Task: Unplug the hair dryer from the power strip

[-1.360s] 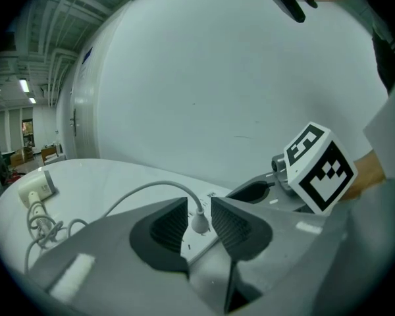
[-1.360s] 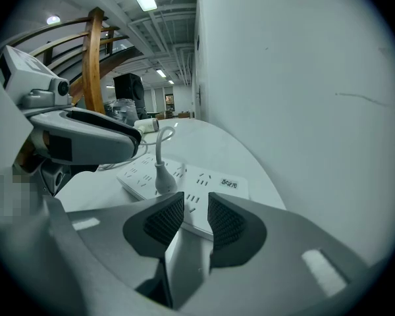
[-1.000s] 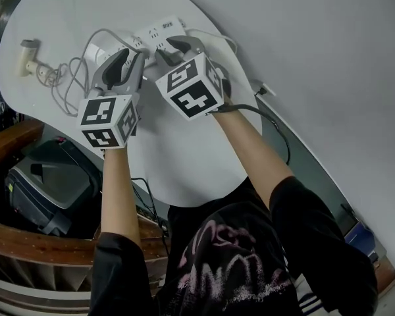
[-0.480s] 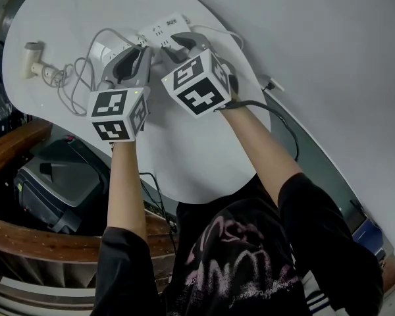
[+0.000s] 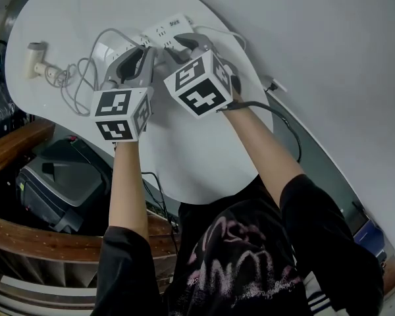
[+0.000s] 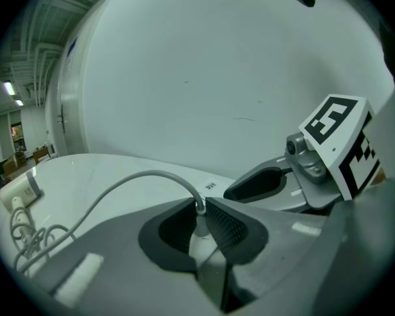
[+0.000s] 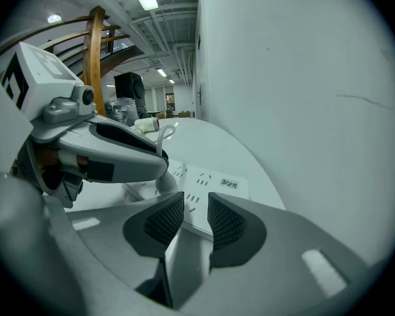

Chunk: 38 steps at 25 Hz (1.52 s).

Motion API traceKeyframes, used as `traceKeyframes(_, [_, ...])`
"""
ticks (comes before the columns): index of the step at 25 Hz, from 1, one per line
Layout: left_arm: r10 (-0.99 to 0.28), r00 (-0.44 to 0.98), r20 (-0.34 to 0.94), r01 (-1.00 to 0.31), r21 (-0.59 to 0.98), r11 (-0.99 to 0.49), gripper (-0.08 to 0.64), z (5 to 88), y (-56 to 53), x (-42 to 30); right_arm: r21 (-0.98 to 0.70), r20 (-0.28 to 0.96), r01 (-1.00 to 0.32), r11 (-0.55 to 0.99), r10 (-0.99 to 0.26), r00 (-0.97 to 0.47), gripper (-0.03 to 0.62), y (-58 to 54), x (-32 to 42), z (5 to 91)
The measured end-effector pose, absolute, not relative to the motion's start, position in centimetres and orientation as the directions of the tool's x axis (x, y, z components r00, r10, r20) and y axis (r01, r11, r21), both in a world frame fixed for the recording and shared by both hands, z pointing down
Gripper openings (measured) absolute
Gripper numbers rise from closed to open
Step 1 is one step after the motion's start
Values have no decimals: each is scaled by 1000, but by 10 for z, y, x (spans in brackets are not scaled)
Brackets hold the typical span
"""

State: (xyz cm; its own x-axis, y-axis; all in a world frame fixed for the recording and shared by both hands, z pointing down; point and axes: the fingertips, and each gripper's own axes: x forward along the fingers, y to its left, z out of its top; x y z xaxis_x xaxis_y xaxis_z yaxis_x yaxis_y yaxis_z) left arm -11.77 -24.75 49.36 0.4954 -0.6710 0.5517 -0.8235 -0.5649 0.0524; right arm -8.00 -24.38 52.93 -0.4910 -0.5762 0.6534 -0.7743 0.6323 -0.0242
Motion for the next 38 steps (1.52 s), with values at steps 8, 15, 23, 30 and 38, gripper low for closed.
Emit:
traceKeyframes(8, [-671, 499, 549, -822, 53, -568, 48, 494, -247, -119, -26, 658, -773, 634, -571, -491, 121, -244, -81, 531])
traceKeyframes(15, [-668, 503, 549, -820, 58, -570, 48, 494, -247, -119, -28, 659, -773, 634, -570, -491, 123, -245, -82, 531])
traceKeyframes(23, [-724, 522, 451, -834, 91, -545, 46, 461, -260, -123, -28, 655, -773, 633, -573, -493, 123, -246, -81, 531])
traceKeyframes(30, [-741, 507, 441, -843, 73, -533, 48, 447, -264, -133, -35, 660, -773, 634, -566, -495, 121, -247, -83, 531])
traceKeyframes(38, [-757, 493, 429, -852, 62, -520, 48, 443, -263, -138, -34, 662, -771, 636, -564, -495, 121, -247, -82, 532])
